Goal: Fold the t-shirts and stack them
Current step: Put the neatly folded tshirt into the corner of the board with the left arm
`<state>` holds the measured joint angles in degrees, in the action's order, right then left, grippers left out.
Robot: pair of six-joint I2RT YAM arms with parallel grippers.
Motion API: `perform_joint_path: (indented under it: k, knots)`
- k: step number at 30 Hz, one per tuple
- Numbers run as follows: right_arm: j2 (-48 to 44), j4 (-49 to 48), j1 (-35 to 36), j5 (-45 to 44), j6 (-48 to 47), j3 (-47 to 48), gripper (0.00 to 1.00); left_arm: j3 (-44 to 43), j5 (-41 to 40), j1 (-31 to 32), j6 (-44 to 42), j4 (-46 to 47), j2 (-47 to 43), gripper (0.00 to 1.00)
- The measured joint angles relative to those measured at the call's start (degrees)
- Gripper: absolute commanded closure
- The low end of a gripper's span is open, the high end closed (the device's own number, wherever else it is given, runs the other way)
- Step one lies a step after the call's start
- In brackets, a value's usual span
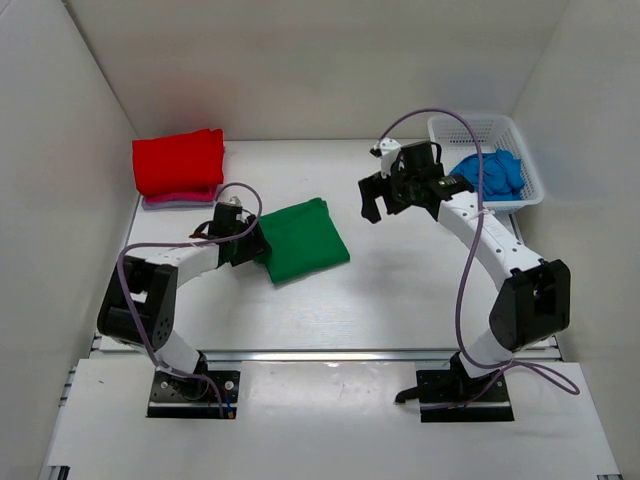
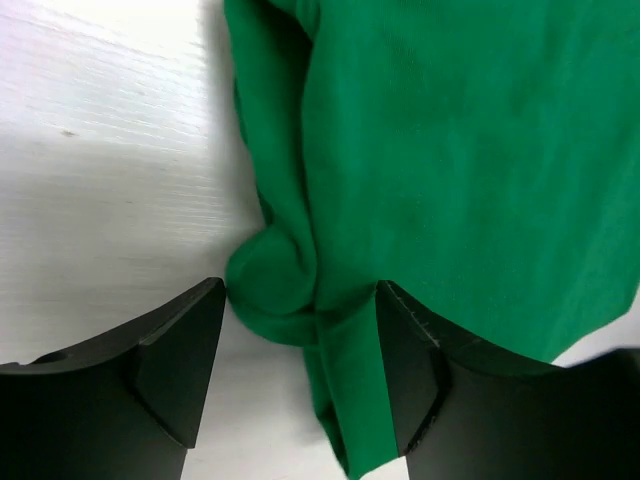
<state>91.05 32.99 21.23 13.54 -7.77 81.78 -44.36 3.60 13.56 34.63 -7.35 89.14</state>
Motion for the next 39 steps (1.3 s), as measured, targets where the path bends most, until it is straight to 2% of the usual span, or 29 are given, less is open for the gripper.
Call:
perform_joint_path:
  k: [8, 10, 13, 15, 16, 18, 19, 20, 21, 23, 29, 32, 39]
  knots:
    - [-3.78, -3.02, -4.26, 2.08, 0.85, -9.05, 0.1, -5.84, -5.01, 4.76, 3.13, -3.72, 5.86, 0.23]
    - [-5.01, -4.0, -5.07, 2.89, 1.18, -10.27, 0.1, -7.23, -6.49, 5.79, 3.61, -4.5, 6.95, 0.24]
    - [-6.88, -5.7, -6.34, 4.31, 1.57, -11.74, 0.1, -9.25, -8.11, 7.26, 4.42, -5.57, 8.59, 0.31]
    - [-7.43, -6.43, -6.93, 4.98, 1.53, -12.24, 0.1, -10.34, -8.74, 8.02, 4.9, -6.01, 9.6, 0.43]
    - [-7.45, -6.67, -7.23, 5.25, 1.53, -12.26, 0.11, -10.69, -9.09, 8.35, 5.03, -6.19, 10.03, 0.45]
    - [-7.45, -6.99, -7.96, 5.68, 1.51, -12.35, 0.11, -11.8, -9.99, 9.14, 5.25, -7.19, 10.95, 0.61]
    - [-7.45, -7.04, -8.31, 5.9, 1.49, -12.37, 0.11, -12.35, -10.4, 9.49, 5.46, -7.63, 11.47, 0.63]
    - [-7.45, -7.28, -8.63, 6.12, 1.46, -12.46, 0.11, -13.22, -10.84, 9.94, 5.31, -8.37, 12.22, 0.71]
    - [-7.5, -7.74, -8.9, 6.38, 1.33, -12.7, 0.11, -14.4, -11.26, 10.36, 5.2, -9.18, 13.03, 0.84]
    - [-7.56, -8.2, -9.4, 6.82, 1.29, -13.2, 0.11, -16.48, -11.87, 11.06, 4.87, -10.23, 14.32, 1.0]
    - [-7.67, -8.59, -10.38, 7.63, 1.09, -13.9, 0.11, -18.45, -12.7, 11.19, 2.36, -12.46, 15.17, 1.0]
    - [-7.69, -8.74, -10.45, 7.91, 1.09, -13.9, 0.12, -20.35, -12.83, 10.43, -1.49, -15.85, 15.17, 1.0]
    - [-8.24, -8.9, -9.81, 7.93, 1.18, -13.9, 0.11, -34.12, -15.02, 7.93, -15.96, -23.67, 16.85, 1.0]
